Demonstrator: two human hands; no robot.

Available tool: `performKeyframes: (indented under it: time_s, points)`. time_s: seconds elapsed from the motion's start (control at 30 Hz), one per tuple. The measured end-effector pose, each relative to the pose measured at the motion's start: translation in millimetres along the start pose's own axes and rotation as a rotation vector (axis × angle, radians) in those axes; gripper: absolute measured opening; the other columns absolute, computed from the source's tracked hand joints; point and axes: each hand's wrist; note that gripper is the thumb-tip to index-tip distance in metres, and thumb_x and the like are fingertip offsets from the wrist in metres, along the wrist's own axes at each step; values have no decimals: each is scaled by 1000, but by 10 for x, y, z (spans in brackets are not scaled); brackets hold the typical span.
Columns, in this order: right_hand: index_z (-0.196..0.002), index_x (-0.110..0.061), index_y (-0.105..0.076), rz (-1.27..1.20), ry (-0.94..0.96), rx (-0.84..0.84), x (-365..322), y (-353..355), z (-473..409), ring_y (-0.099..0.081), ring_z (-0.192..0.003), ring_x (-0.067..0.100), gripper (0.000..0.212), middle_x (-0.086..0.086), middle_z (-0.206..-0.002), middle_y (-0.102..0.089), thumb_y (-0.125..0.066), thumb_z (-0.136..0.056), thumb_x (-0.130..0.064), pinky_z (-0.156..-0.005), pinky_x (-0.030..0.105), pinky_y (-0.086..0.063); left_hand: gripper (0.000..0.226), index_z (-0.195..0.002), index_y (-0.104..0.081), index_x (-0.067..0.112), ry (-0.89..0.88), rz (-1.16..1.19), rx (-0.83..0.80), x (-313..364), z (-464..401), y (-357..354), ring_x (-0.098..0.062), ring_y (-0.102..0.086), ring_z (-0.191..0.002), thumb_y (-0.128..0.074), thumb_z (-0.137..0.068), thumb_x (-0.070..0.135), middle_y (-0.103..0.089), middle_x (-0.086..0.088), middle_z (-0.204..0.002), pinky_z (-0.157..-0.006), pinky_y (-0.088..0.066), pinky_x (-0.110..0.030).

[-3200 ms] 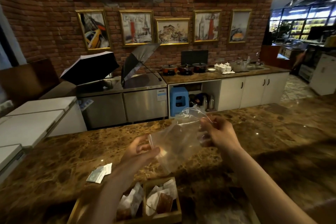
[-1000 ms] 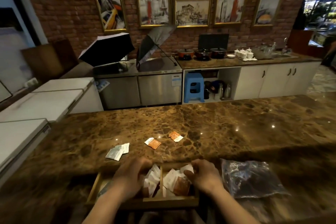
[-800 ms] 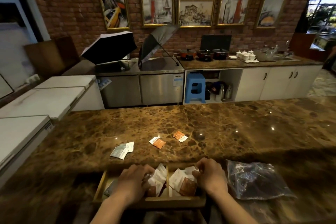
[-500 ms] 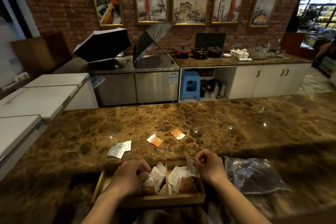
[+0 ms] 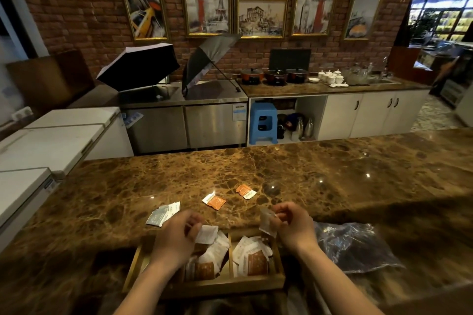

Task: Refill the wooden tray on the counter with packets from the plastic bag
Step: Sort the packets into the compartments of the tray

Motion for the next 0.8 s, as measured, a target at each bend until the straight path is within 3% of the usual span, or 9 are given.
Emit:
performKeyframes:
  time_s: [0.1,0.2,0.4,0.53,0.6,0.8]
  points:
    - [-98,-31,-69,165,118,-251,16,-26,105,-67,-91,3,12,-11,-95,-71,-75,-88,-30,-83,27,-57,19,-88,-61,44,-81,-90,-51,23,35,2,0,-61,-91,-69,-90,27,-66,24,-94,-75,-52,-28]
    - [-99,-30,-74,415,202,-571,10,-64,203,-69,-91,3,18,-9,-97,-75,-78,-83,-38,-87,28,-58,19,-96,-55,50,-142,-229,-251,15,82,-3,3,-55,-92,-67,-88,37,-60,29,-92,-76,-45,-25]
    - [-111,-35,-68,475,318,-419,-74,-88,162,-64,-100,5,21,-13,-108,-70,-67,-92,-26,-89,29,-55,26,-102,-51,53,-162,-267,-514,-17,157,32,5,-60,-90,-62,-78,50,-69,30,-89,-84,-51,-29]
    - [-120,-34,-65,535,322,-492,-57,-151,152,-64,-107,10,26,-11,-117,-70,-61,-96,-23,-92,31,-54,20,-103,-52,50,-150,-277,-396,-60,171,13,-1,-56,-104,-62,-87,44,-64,26,-104,-91,-47,-28]
    - [-120,-32,-66,561,306,-526,-39,-176,150,-66,-108,10,27,-9,-119,-71,-61,-96,-19,-95,31,-55,18,-101,-53,51,-145,-340,-444,-67,181,9,-6,-53,-114,-63,-89,43,-61,23,-116,-97,-45,-30]
    - [-110,-35,-66,498,341,-400,-117,-285,167,-61,-100,6,16,-14,-111,-67,-64,-94,-29,-89,30,-54,18,-106,-51,49,-100,-334,-381,-21,184,-21,-11,-50,-118,-61,-92,43,-58,21,-121,-96,-44,-32]
Point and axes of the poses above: each hand's wrist, its own z-axis away from the middle knuckle, its own y-axis out of the back of the hand, x = y × z
